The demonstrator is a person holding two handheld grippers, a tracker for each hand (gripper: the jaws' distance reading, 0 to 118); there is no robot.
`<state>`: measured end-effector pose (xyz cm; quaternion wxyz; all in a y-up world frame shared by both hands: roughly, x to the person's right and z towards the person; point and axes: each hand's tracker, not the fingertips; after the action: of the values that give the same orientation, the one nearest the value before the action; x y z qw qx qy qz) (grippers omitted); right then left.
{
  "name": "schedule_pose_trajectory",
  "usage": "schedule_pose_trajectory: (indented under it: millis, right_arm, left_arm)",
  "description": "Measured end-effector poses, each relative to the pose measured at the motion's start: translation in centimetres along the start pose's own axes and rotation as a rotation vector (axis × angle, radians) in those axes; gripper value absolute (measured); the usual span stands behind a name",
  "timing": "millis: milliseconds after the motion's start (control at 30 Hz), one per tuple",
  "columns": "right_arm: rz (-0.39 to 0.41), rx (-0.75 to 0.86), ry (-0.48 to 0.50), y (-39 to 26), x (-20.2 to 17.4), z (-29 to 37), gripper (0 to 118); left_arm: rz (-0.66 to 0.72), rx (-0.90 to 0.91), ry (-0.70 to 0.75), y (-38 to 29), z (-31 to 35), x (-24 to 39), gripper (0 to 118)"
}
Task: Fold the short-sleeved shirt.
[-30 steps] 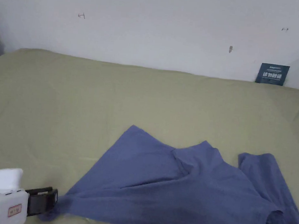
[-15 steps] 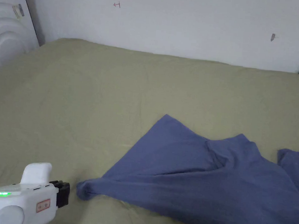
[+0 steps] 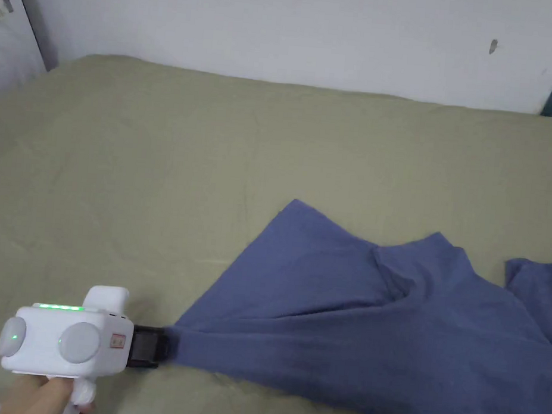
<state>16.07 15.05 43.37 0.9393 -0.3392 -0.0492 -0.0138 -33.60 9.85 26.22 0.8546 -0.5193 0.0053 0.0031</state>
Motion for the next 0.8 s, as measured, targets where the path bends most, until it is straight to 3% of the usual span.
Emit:
schedule_pose_trajectory:
  millis: [67,100,133,167,200,500,633,800]
  right_arm:
    - [0.004,-0.005,-0.005,0.0,0.2,-0.4,0]
    - [0.004,-0.005,-0.004,0.0,0.3,-0.6,0]
    - [0.001,-0.006,-0.004,-0.1,0.0,-0.5,0]
    - [-0.001,-0.007,-0.003,0.0,0.1,-0.7,0]
    - [-0.002,-0.008,-0.001,0.1,0.2,-1.0,0]
    - [-0.012,-0.019,-0.007,2.9,1.2,-4.4,0]
    - [0.051,-0.014,-0.049,7.7,3.0,-9.2,0]
    - [0.094,-0.046,-0.033,14.9,4.2,-16.4,0]
  left_arm:
    - [-0.016,0.006,-0.019,-0.2,-0.3,0.5,99]
    - [-0.031,0.020,0.003,-0.4,0.3,0.8,85]
    - [-0.037,0.023,-0.034,-0.2,0.8,0.8,60]
    - [-0.038,0.037,-0.036,-0.1,1.0,0.6,21]
    - [-0.039,0.050,-0.054,-0.1,1.3,0.6,1]
    - [-0.004,0.050,-0.079,-0.4,3.1,1.7,1]
    - [-0.002,0.052,-0.074,-0.6,3.1,2.3,1]
    - [0.001,0.046,-0.076,-0.2,2.9,3.0,1]
